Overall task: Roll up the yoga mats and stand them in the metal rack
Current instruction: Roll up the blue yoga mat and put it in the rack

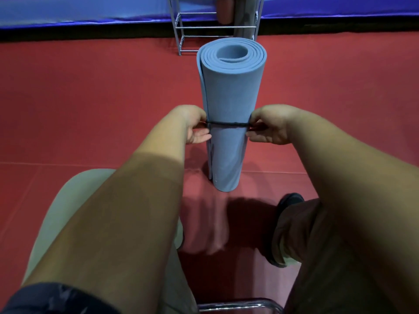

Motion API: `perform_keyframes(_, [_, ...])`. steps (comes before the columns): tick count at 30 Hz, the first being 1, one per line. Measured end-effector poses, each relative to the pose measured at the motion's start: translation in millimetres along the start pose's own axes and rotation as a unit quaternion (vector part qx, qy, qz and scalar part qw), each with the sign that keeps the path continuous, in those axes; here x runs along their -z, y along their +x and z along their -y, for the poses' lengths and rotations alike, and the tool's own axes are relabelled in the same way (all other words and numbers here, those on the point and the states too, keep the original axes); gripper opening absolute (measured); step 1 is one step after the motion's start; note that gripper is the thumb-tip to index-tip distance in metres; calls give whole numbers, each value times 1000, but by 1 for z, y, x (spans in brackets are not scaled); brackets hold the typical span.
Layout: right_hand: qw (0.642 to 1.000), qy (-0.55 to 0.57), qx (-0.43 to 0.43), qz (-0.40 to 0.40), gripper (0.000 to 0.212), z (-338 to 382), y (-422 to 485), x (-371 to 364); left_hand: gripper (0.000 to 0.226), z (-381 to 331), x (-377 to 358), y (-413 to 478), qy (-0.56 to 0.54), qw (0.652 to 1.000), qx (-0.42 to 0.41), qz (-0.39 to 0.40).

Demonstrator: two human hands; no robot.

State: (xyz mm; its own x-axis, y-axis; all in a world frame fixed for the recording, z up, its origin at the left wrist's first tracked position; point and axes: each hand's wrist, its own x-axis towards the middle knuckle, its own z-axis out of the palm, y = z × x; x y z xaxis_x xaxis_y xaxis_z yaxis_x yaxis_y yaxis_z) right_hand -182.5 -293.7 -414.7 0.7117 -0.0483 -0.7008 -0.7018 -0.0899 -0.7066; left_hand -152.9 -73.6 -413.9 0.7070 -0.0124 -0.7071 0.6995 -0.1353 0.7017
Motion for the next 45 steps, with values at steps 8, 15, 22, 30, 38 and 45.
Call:
perform_keyframes(8, [994, -100, -54, 1, 23, -24, 13, -13, 35, 22, -3, 16, 132, 988, -39, -74])
perform_keyframes(15, [970, -230, -61, -44, 16, -45, 25, -23, 28, 55, -11, 44, 285, 949, -67, -121])
perform_keyframes(22, [976, -204, -53, -62, 18, -41, 28, -29, 39, 48, -17, 33, 313, 929, -126, -151])
perform_keyframes(30, [989, -99, 19, -106, 26, -37, 19, -14, 21, 42, -15, 31, 162, 979, -72, -102])
perform_keyframes(38, [972, -153, 114, -139, 26, -45, 8, -12, 25, 43, -2, 28, 191, 970, -86, -121])
perform_keyframes(45, [978, -146, 66, -135, 20, -45, 19, -6, 31, 44, 1, 34, 256, 958, -83, -99])
